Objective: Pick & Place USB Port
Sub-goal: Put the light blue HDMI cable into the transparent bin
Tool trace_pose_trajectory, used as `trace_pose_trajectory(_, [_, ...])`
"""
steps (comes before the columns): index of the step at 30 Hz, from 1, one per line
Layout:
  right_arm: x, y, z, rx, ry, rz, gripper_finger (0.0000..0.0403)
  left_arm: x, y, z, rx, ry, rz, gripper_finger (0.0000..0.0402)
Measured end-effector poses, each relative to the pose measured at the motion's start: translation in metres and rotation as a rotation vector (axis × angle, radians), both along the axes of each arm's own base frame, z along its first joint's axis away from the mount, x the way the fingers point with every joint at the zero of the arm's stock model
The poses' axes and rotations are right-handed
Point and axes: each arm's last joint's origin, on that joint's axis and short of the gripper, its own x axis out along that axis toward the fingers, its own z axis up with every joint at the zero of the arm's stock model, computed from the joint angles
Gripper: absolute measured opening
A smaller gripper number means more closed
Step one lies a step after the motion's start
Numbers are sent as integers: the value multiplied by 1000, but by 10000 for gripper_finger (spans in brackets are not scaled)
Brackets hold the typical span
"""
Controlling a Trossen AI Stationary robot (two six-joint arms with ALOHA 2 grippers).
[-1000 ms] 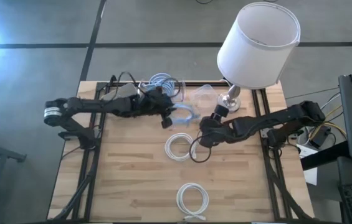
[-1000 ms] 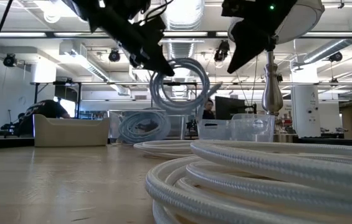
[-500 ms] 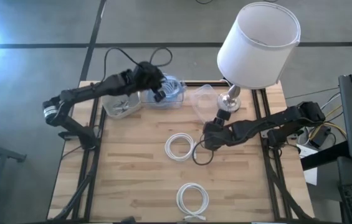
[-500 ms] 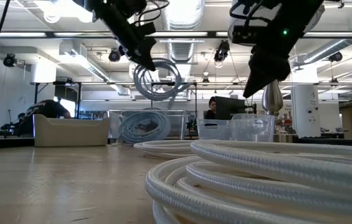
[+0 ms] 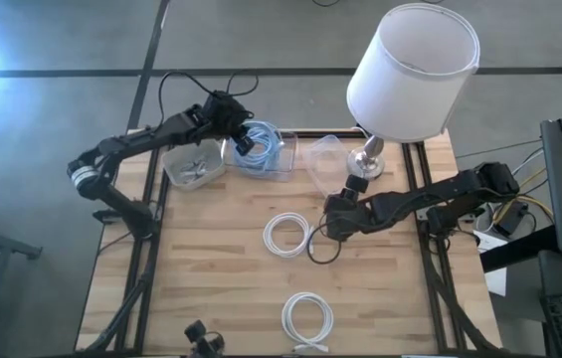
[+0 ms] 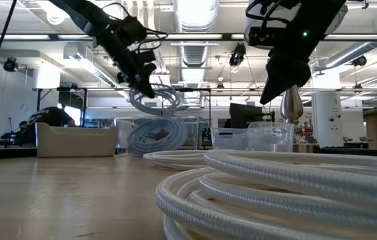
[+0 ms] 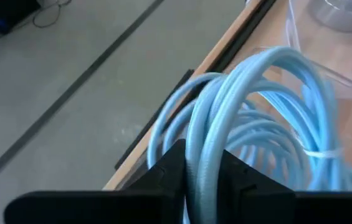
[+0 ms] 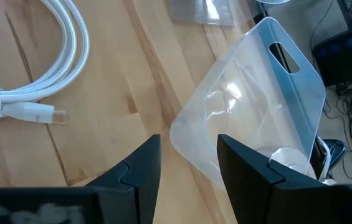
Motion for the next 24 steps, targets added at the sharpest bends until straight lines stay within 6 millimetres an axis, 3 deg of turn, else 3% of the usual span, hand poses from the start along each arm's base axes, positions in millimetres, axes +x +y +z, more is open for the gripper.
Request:
trace_pose_trajectory(11, [0, 0, 0, -1, 1, 2, 146, 3, 6, 1, 78, -94, 7, 43])
trace_pose_trajectory(18, [0, 0, 0, -1, 0, 1, 149, 0, -1, -17, -15, -53, -127, 45])
trace_pose_trajectory(24, [0, 0, 0, -1, -1, 1, 150, -2, 0, -28, 52, -3, -113, 46])
